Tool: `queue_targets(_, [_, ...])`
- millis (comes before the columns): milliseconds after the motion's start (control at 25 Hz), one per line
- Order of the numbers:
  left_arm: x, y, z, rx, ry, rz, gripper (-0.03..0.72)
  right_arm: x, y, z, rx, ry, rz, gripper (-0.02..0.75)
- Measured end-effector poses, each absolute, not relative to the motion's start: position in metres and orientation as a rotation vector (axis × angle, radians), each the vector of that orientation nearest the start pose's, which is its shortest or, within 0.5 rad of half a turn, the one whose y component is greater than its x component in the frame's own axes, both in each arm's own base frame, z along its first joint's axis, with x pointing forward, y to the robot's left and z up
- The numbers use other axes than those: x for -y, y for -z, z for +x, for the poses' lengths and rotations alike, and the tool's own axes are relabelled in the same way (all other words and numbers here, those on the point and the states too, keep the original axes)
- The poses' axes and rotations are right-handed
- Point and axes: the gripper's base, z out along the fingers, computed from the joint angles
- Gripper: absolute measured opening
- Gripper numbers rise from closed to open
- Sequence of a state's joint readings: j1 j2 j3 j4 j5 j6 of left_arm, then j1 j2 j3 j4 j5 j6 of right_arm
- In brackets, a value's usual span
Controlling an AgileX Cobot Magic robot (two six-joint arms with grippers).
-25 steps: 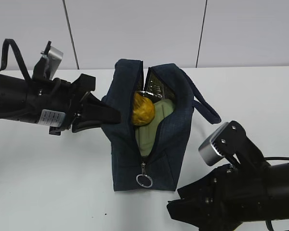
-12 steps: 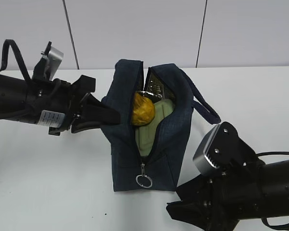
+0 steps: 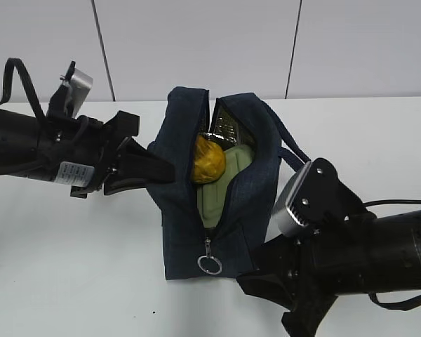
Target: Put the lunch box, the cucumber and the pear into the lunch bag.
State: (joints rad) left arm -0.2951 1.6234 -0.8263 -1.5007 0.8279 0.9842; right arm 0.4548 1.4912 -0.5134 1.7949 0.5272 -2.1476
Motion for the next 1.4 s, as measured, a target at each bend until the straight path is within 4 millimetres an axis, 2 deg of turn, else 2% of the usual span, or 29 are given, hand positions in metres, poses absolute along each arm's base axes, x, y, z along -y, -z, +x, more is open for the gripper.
queue_targets(200, [0.152,-0.212,0.269,-2.418,1.340,0.208,-0.016,-0.154,-0.159,0.204,-2.019,-0.717,-1.161,0.322])
queue_targets(680, [0.152,-0.212,0.269,-2.421,1.336,0.217,-0.016,-0.172,-0.145,0.227,-2.000,-0.804,-1.199,0.321])
queue_targets(1080, [0.151,-0.212,0.269,-2.422,1.330,0.226,-0.016,-0.171,-0.142,0.234,-2.023,-0.753,-1.198,0.321])
queue_targets(1400, [0.151,-0.212,0.268,-2.423,1.328,0.230,-0.016,-0.178,-0.135,0.238,-2.016,-0.816,-1.202,0.314])
